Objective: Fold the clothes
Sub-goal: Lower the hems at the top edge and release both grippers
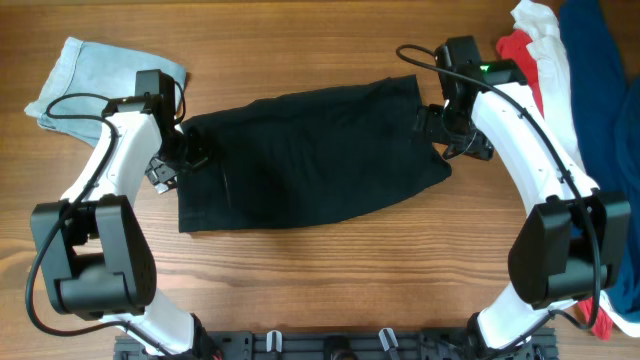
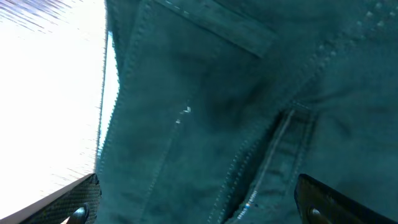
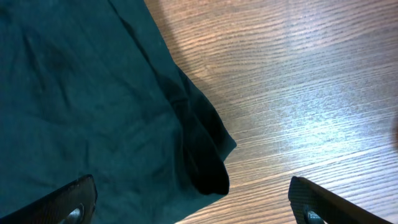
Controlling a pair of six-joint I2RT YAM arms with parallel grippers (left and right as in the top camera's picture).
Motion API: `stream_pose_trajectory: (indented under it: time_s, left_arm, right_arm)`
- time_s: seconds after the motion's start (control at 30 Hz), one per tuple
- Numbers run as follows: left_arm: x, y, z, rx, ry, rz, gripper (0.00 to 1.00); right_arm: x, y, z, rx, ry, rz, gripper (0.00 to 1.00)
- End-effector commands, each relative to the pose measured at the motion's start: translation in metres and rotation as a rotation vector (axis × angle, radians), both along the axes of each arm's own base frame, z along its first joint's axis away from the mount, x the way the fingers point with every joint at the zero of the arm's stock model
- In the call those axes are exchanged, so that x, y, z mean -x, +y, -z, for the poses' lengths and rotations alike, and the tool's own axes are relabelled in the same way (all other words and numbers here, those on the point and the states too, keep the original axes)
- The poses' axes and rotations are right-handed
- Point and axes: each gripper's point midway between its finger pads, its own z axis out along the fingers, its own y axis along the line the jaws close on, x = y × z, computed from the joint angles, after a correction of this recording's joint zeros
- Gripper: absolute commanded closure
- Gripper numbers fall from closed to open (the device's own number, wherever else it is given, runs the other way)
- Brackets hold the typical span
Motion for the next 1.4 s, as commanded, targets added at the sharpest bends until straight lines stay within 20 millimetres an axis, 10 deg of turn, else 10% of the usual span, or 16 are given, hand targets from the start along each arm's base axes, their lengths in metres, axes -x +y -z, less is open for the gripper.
stream_pose_trajectory:
  time_s: [0.0, 0.5, 0.73, 1.37]
  left_arm:
    - [0.004, 0.019, 0.005, -0.107, 0.025, 0.01, 0.0]
    - [0.013, 0.01, 0.049, -0.008, -0.027, -0.008, 0.0]
    - [0.0, -0.013, 0.05, 0.124, -0.113, 0.072, 0.15]
    - [-0.021, -0.022, 0.043, 0.174, -0.207, 0.094, 0.09]
  right_arm:
    - [0.004, 0.002, 0.009, -0.007, 0.031, -0.022, 0.0]
    - [0.003, 0.002, 0.009, -0.007, 0.029, -0.022, 0.01]
    - [0.004, 0.002, 0.009, -0.007, 0.031, -0.022, 0.01]
    - [0.003, -0.001, 0.009, 0.008, 0.029, -0.021, 0.01]
